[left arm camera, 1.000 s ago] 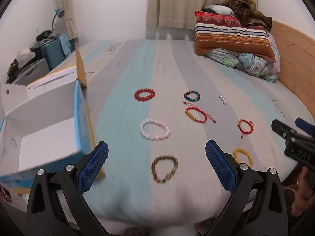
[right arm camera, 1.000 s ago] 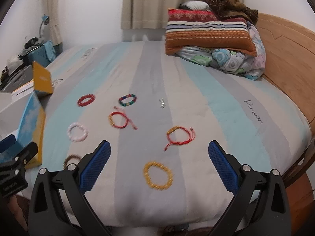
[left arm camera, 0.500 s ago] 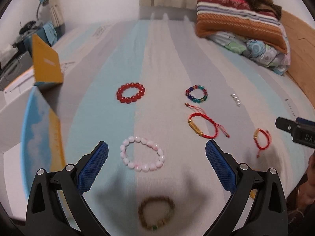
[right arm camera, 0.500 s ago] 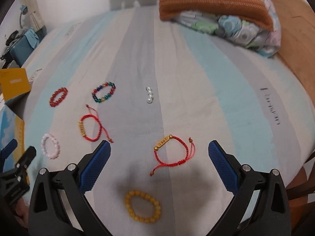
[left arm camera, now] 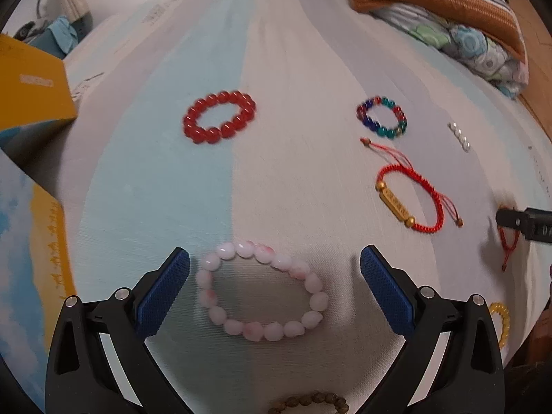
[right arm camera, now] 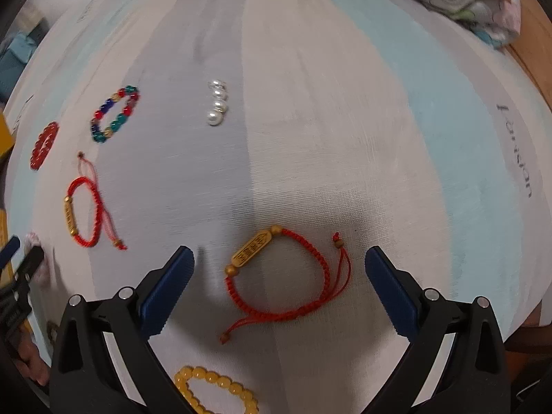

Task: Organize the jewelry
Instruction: 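Grasp the pink-white bead bracelet with left tool while right tool grasps red cord bracelet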

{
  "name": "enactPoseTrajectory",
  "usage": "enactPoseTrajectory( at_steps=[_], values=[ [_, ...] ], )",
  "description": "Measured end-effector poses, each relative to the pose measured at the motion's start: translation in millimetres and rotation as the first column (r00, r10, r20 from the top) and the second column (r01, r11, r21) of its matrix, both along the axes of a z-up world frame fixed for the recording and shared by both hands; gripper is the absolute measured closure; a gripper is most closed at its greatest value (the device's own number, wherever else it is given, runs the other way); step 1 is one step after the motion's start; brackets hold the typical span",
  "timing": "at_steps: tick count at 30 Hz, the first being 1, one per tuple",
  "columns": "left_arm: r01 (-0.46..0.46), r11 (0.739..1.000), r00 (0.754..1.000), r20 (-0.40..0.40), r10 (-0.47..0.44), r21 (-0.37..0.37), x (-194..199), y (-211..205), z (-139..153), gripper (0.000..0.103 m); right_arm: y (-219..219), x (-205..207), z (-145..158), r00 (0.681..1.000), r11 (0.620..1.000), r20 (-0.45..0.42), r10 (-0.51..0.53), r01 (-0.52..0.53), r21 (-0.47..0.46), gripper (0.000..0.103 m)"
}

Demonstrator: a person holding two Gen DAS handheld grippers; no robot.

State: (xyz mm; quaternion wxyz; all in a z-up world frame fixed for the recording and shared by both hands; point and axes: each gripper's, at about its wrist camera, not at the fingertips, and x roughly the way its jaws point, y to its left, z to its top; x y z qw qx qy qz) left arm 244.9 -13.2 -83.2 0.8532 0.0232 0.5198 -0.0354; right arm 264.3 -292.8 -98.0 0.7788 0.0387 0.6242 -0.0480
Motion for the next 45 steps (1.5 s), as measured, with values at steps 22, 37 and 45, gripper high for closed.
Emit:
enactPoseTrajectory(
  at_steps=[22,37,45],
  values=[
    [0.001,0.997,1.0,-0.03,-0.003,-0.081,-7,16,-5,0.083,-6,-3,0,0.999,0.999,0.018,-0.044,0.044,0.008,0.085],
    [0.023,0.99,1.0,0.023,-0.02,-0.14,-14,11,14,0.083,0,-9,42,0.976,0.998,0.208,-0.064,0.067,-0.006,0.091],
    [0.022,0.993,0.999,0.051,-0.016,-0.117,-18,11,24,0.083,22,-17,57,0.954,0.998,0.299,-0.033,0.046,-0.036,0.091]
  ],
)
